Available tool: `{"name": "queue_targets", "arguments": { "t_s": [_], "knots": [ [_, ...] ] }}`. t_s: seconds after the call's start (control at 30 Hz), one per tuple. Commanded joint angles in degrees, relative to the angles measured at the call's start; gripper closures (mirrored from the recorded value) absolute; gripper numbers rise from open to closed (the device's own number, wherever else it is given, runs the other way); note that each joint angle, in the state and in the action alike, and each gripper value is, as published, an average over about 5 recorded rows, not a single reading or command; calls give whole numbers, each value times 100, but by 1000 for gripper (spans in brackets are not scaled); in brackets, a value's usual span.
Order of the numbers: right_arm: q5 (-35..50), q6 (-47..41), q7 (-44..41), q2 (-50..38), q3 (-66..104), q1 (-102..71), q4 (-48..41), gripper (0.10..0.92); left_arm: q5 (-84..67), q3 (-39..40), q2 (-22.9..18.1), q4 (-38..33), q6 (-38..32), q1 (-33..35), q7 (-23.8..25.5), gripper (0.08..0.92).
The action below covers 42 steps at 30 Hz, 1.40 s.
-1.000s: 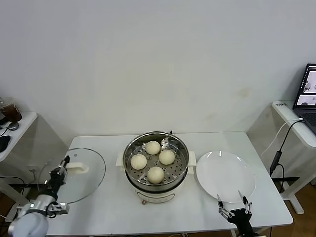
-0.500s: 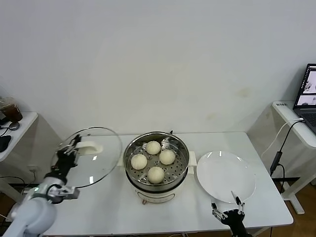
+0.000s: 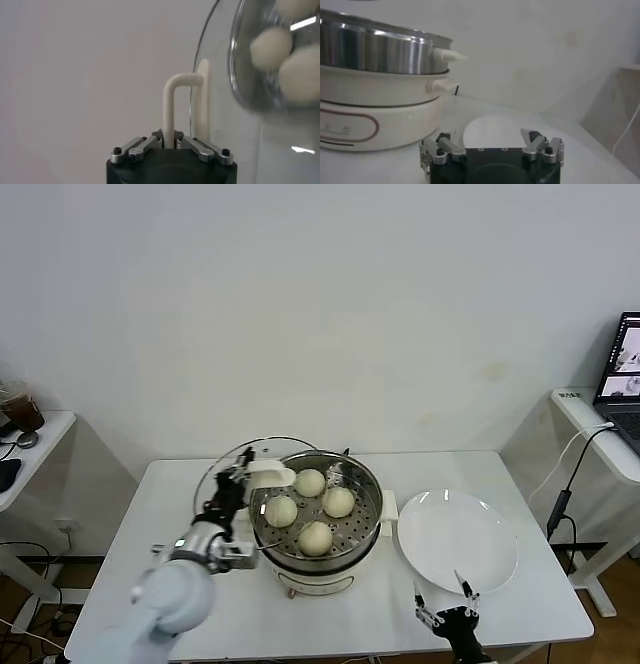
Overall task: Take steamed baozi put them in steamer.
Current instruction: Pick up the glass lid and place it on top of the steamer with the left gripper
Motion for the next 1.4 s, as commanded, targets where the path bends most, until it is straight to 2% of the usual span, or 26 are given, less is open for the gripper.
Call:
{"name": "queue_targets", "arguments": {
  "t_s": [0.03, 0.57, 1.4],
  "knots": [
    [-292, 88, 74, 116, -68, 100, -168, 203, 1785, 1369, -960, 353, 506, -925, 803, 821],
    [-371, 144, 98, 116, -120, 99, -206, 203, 2281, 1242, -1599, 864, 631, -677, 928, 821],
    [-367, 168, 93, 78, -159, 80, -224, 203, 2436, 1006, -1995, 1058, 635, -309, 640, 822]
  ]
}}
